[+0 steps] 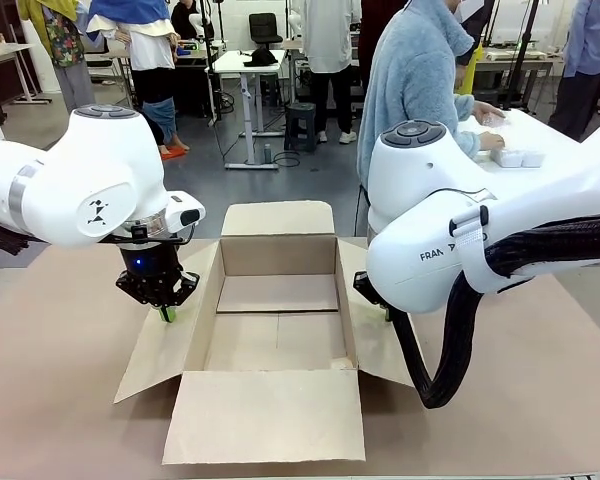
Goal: Wrap the clocks to prevent damage.
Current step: Once the human has placed the objects inside and stepped back, release both hands from the side flaps of the Package Box.
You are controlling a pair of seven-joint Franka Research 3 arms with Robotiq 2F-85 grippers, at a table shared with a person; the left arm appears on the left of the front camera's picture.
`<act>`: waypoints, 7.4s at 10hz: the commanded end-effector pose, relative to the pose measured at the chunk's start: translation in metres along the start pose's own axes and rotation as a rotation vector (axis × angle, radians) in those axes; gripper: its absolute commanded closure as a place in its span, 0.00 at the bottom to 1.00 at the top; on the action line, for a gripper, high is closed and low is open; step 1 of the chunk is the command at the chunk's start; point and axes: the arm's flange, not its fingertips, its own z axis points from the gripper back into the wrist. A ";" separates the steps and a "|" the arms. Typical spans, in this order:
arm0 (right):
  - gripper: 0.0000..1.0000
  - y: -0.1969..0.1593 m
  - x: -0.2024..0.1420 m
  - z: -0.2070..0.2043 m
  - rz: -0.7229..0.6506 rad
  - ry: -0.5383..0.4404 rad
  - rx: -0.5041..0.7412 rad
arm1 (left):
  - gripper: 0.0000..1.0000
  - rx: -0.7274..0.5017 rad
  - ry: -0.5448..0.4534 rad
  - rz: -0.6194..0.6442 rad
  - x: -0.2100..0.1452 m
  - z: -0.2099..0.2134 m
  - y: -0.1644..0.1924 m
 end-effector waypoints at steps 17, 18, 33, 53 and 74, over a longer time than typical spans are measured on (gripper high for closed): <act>0.99 0.001 -0.001 -0.002 0.001 -0.001 -0.005 | 1.00 0.013 0.004 -0.010 -0.001 -0.001 -0.001; 0.99 0.001 -0.001 -0.002 0.001 -0.001 -0.005 | 1.00 0.013 0.004 -0.010 -0.001 -0.001 -0.001; 0.99 0.001 -0.001 -0.002 0.001 -0.001 -0.005 | 1.00 0.013 0.004 -0.010 -0.001 -0.001 -0.001; 0.99 0.001 -0.001 -0.002 0.001 -0.001 -0.005 | 1.00 0.013 0.004 -0.010 -0.001 -0.001 -0.001; 0.99 0.001 -0.001 -0.002 0.001 -0.001 -0.005 | 1.00 0.013 0.004 -0.010 -0.001 -0.001 -0.001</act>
